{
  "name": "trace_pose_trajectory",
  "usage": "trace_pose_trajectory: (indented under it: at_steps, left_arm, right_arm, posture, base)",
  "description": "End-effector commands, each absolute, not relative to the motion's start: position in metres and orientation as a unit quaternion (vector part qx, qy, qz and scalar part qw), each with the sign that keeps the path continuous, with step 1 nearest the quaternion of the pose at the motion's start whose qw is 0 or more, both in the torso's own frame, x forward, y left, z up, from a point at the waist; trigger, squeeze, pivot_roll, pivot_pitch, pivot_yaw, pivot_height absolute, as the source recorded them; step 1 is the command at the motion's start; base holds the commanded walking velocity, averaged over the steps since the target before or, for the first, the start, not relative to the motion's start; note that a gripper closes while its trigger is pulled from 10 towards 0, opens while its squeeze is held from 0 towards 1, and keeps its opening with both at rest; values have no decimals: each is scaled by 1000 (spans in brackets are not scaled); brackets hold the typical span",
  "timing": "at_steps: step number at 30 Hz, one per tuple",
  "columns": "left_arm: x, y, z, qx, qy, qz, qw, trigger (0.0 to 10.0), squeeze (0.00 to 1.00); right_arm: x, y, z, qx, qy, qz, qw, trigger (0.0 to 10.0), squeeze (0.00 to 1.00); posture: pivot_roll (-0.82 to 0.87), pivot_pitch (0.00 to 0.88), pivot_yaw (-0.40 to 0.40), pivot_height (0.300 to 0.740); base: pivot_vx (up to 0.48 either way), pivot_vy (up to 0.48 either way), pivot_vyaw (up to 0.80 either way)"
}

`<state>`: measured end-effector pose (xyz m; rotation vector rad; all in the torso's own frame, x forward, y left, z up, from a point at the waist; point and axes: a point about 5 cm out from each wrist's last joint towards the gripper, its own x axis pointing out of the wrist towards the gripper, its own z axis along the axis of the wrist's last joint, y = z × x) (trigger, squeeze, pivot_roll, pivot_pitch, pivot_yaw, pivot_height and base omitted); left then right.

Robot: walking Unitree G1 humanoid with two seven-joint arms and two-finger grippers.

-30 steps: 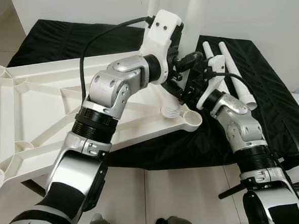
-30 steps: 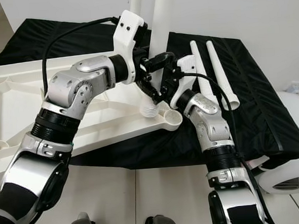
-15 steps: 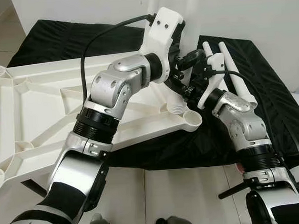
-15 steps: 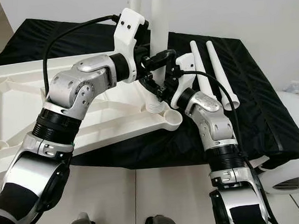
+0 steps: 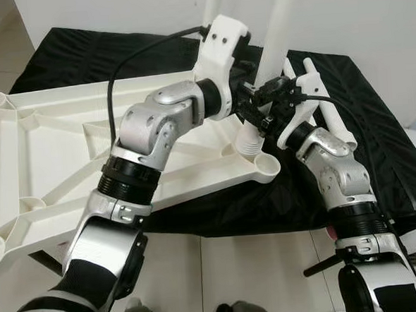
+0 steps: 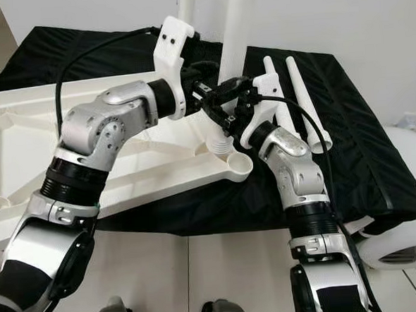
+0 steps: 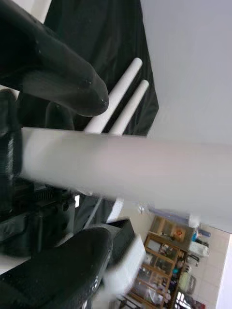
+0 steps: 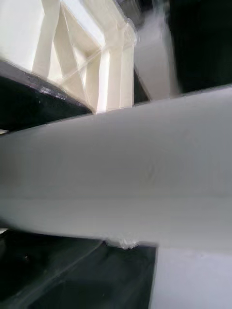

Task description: Building children table

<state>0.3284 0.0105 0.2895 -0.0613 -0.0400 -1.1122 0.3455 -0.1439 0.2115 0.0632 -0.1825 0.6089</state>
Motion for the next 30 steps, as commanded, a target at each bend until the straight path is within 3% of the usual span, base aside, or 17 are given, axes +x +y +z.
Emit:
trace_pose_trajectory:
  at_steps: [1, 8, 11, 19, 30]
  left_arm:
    - [315, 10, 299, -45, -36, -582, 811, 10000, 0]
    - [316, 28, 290, -59, -32, -550, 833, 10000, 0]
    - [317, 36, 262, -47, 4, -515, 856, 10000, 0]
    - [311, 33, 211, 1, 71, -483, 873, 10000, 0]
    - [295, 16, 169, 31, 131, -495, 858, 10000, 0]
  right_arm:
    - [350, -154, 209, 43, -92, 253, 962, 10000, 0]
    - [348, -160, 203, 52, -92, 213, 971, 10000, 0]
    - [344, -161, 198, 53, -96, 198, 974, 10000, 0]
    - [336, -161, 197, 62, -114, 202, 971, 10000, 0]
    - [334, -162, 197, 66, -123, 196, 971, 10000, 0]
  posture:
    - [40, 27, -116, 740]
    - [46, 35, -106, 740]
    - [43, 40, -97, 740]
    - [40, 38, -91, 740]
    - [43, 24, -89, 740]
  base:
    - [0, 0, 0]
    - [0, 0, 0]
    - [0, 0, 0]
    - [0, 0, 0]
    - [0, 0, 0]
